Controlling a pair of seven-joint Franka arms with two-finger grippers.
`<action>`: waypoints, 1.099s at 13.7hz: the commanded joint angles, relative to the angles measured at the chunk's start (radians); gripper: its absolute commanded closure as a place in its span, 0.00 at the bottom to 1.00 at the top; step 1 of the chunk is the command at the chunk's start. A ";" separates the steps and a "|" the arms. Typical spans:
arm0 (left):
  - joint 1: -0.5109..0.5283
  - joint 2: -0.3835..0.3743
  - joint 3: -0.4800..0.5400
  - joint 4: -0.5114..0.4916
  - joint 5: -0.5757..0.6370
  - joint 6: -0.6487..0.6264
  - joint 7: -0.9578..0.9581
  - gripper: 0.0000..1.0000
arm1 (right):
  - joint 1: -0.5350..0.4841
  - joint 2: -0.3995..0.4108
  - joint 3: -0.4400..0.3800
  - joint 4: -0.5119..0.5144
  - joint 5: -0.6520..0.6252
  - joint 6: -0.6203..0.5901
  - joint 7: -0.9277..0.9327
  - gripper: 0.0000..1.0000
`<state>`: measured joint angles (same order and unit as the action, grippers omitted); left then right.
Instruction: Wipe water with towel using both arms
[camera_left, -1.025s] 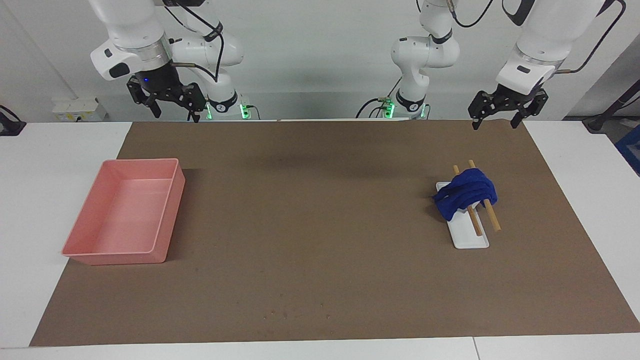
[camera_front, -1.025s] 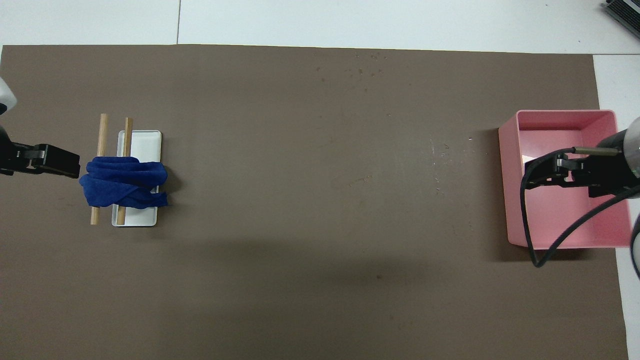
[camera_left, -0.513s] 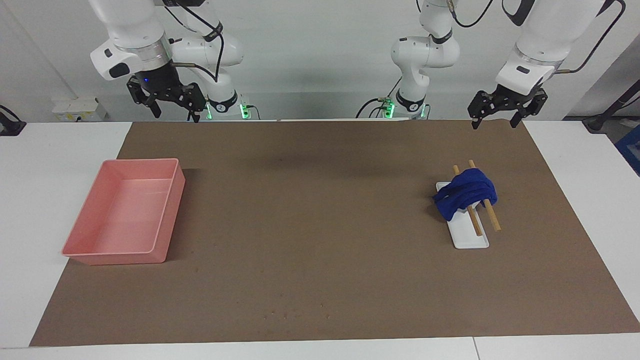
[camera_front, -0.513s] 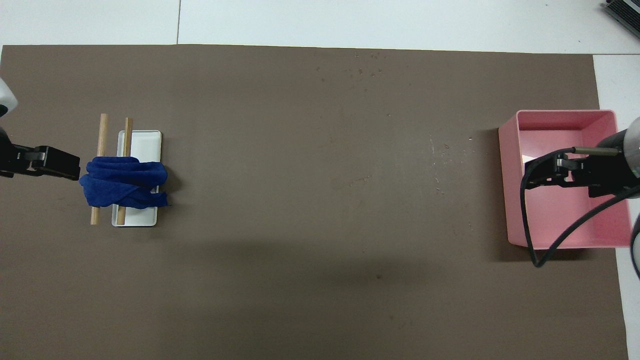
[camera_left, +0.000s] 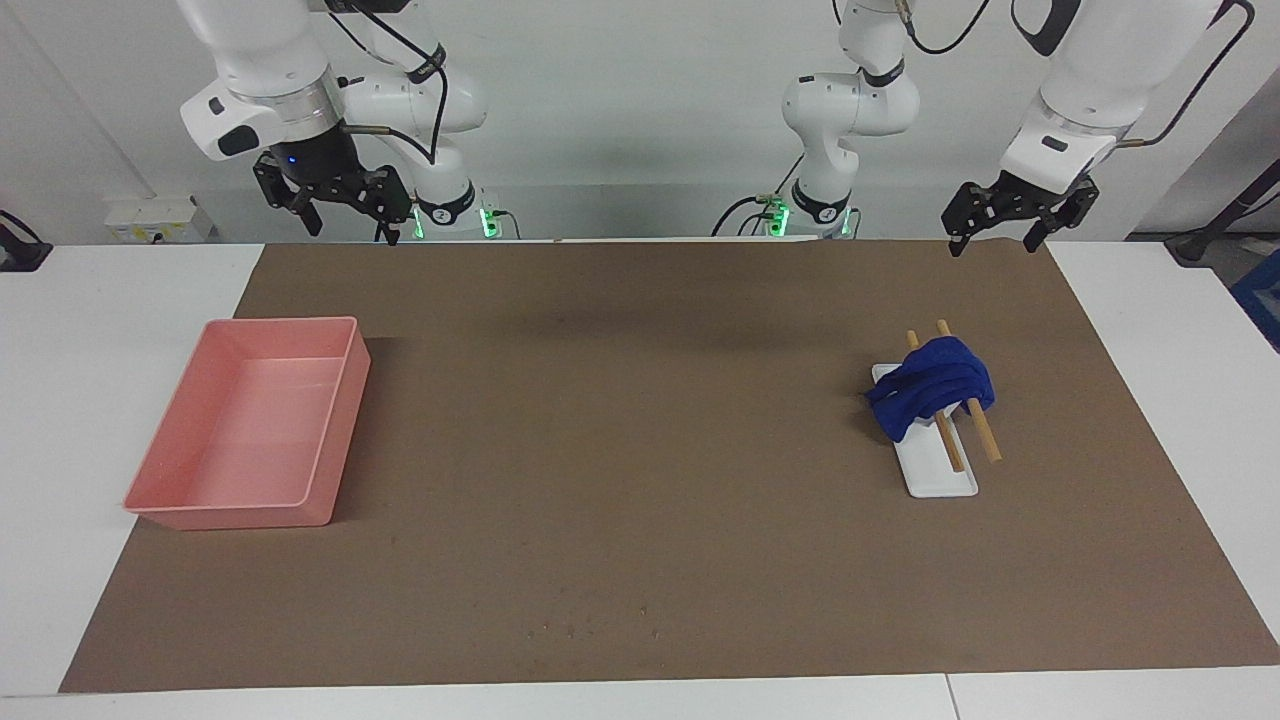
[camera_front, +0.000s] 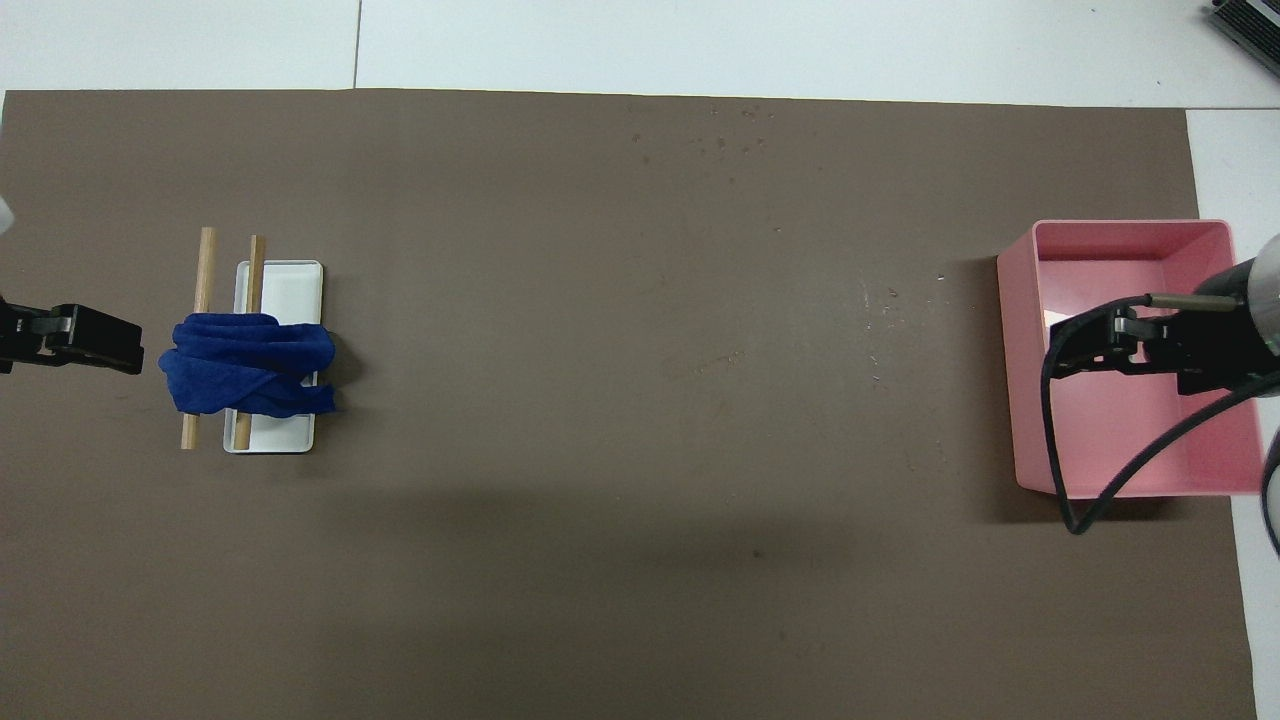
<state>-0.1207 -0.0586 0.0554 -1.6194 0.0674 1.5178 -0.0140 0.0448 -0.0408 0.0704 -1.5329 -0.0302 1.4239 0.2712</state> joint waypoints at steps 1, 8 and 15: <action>0.022 -0.119 -0.002 -0.236 0.017 0.213 -0.004 0.00 | -0.020 -0.005 0.011 0.005 -0.002 -0.019 -0.030 0.00; 0.035 -0.104 -0.005 -0.393 0.017 0.447 -0.448 0.00 | -0.020 -0.005 0.011 0.005 -0.002 -0.020 -0.030 0.00; 0.018 -0.116 -0.006 -0.536 0.015 0.593 -1.092 0.00 | -0.020 -0.005 0.011 0.005 -0.002 -0.022 -0.030 0.00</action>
<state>-0.0919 -0.1461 0.0417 -2.1015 0.0674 2.0610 -1.0028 0.0448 -0.0408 0.0704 -1.5329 -0.0302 1.4219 0.2712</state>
